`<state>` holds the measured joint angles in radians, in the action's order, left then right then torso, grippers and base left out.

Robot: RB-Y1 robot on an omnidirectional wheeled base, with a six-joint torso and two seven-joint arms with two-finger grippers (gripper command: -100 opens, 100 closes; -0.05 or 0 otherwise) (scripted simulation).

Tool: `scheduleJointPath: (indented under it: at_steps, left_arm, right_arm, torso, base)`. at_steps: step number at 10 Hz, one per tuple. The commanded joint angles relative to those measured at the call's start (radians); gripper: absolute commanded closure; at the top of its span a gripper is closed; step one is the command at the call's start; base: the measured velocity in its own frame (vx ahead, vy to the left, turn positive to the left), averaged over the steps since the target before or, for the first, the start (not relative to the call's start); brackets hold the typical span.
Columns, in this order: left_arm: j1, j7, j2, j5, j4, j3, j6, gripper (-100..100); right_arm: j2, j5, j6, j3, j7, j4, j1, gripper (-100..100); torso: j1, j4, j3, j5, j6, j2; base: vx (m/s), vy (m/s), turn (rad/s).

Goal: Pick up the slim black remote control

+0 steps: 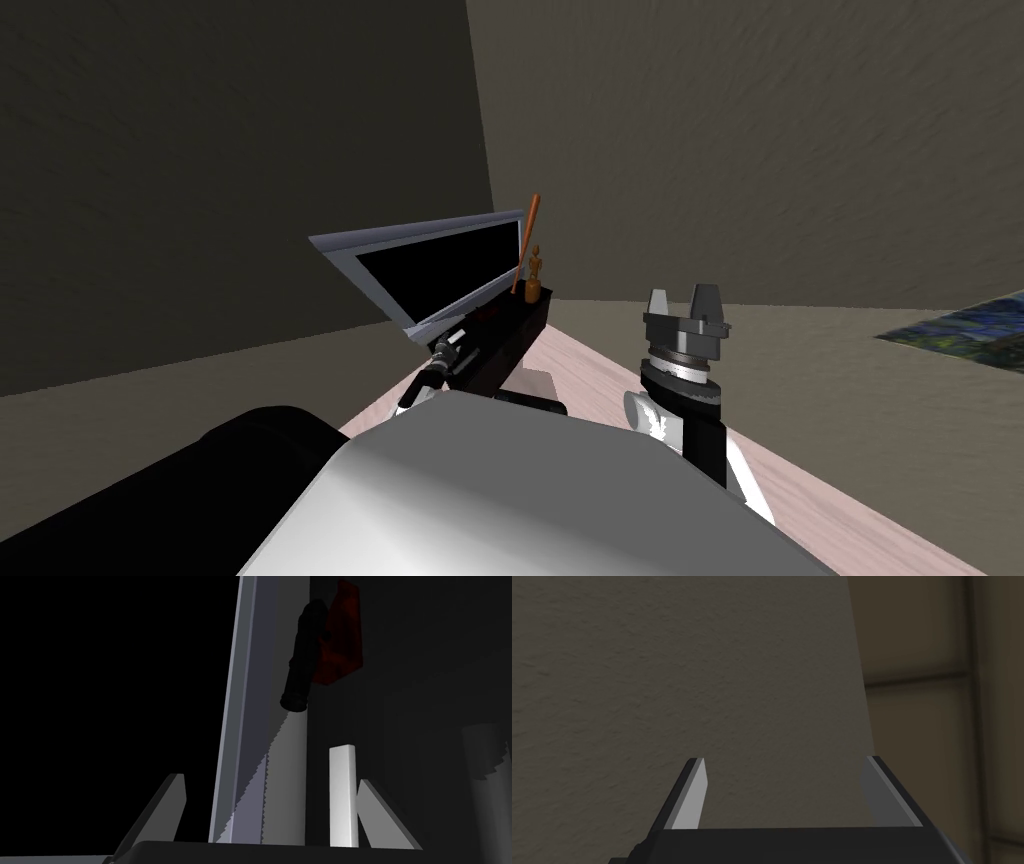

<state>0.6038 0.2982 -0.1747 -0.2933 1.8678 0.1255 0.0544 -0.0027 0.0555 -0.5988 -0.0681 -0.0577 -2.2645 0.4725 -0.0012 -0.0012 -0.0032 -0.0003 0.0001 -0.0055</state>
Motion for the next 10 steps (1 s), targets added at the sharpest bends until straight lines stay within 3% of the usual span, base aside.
scheduleJointPath:
  at_steps: [1,7,10]
  left_arm:
    - [0.017,0.014,-0.004,-0.014,-0.006,0.004,0.03,-100]
    - [0.054,0.087,-0.016,-0.098,-0.126,0.041,0.178,-100]
    - [0.063,0.106,-0.019,-0.119,-0.158,0.049,0.216,-100]
  right_arm:
    - [0.0,0.0,0.0,0.0,0.0,0.0,0.0,0]
    - [0.0,0.0,0.0,0.0,0.0,0.0,0.0,0]
    - [0.0,0.0,0.0,0.0,0.0,0.0,0.0,0]
  torso:
    - [0.0,0.0,0.0,0.0,0.0,0.0]
    - [0.0,0.0,0.0,0.0,-0.001,0.001]
    - [-0.001,0.0,0.001,0.0,-0.001,0.002]
  base:
    - [0.074,0.003,-0.1]
    - [0.066,0.005,-0.166]
    - [0.055,0.001,-0.11]
